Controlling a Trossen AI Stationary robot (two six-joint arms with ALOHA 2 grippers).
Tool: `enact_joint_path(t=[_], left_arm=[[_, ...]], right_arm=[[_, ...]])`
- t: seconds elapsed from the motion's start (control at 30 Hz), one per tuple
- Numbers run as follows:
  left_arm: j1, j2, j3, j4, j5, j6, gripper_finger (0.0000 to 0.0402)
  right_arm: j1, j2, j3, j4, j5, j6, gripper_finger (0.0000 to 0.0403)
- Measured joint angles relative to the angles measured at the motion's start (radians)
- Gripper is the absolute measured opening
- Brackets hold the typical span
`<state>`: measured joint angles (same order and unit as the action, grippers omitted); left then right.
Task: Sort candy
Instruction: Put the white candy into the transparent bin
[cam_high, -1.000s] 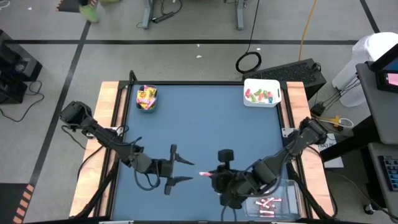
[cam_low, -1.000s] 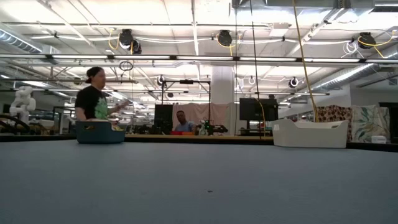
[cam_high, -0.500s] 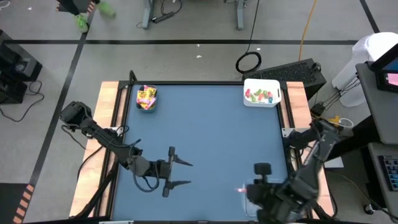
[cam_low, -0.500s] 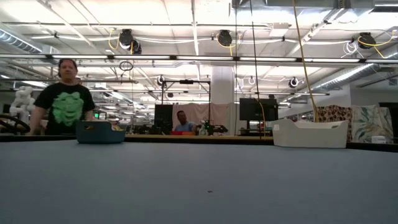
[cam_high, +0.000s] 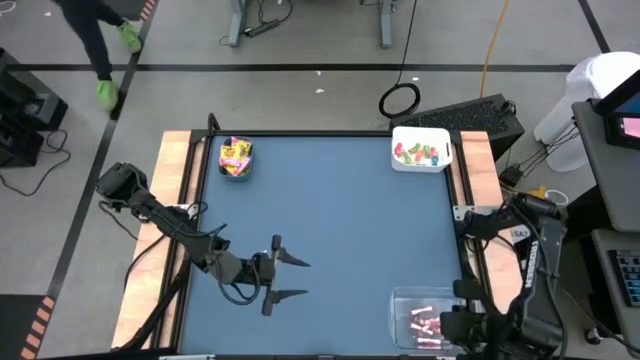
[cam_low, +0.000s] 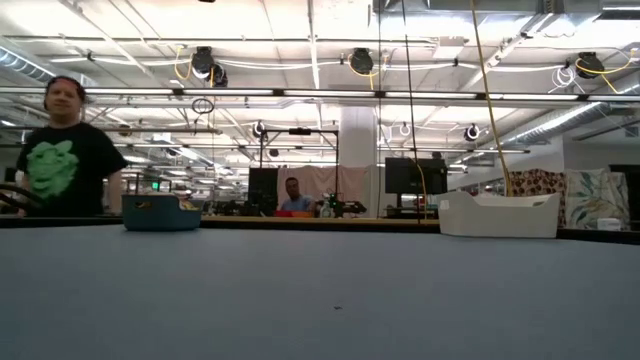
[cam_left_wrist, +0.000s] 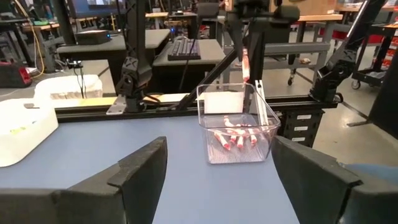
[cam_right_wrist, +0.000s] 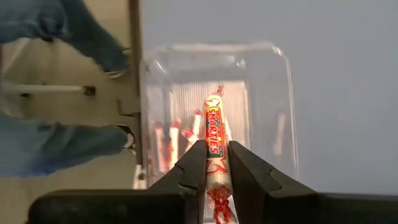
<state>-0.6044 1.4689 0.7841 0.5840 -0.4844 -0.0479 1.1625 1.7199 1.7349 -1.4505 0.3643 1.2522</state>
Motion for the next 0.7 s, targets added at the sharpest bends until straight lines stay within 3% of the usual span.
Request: enact_joint_path(t=[0.23, 0.37, 0.53, 0.7], left_arm=[[0.002, 0.000, 0.000, 0.001, -0.003, 0.000, 0.0293], [0.003, 0.000, 0.000, 0.001, -0.006, -0.001, 0.0293], [0.003, 0.000, 0.000, -0.003, -0.105, -0.051, 0.0293], [0.003, 0.001, 0.000, -0.036, -0.130, -0.079, 0.0293]], right_arm=[[0.045, 0.000, -0.164, 0.050, -0.032, 0.121, 0.0049], [0.041, 0.001, -0.259, 0.164, -0.059, 0.076, 0.0049], [0.011, 0.002, -0.370, 0.221, -0.133, 0.060, 0.0050], [-0.011, 0.002, -0.444, 0.274, -0.134, 0.024, 0.0060]])
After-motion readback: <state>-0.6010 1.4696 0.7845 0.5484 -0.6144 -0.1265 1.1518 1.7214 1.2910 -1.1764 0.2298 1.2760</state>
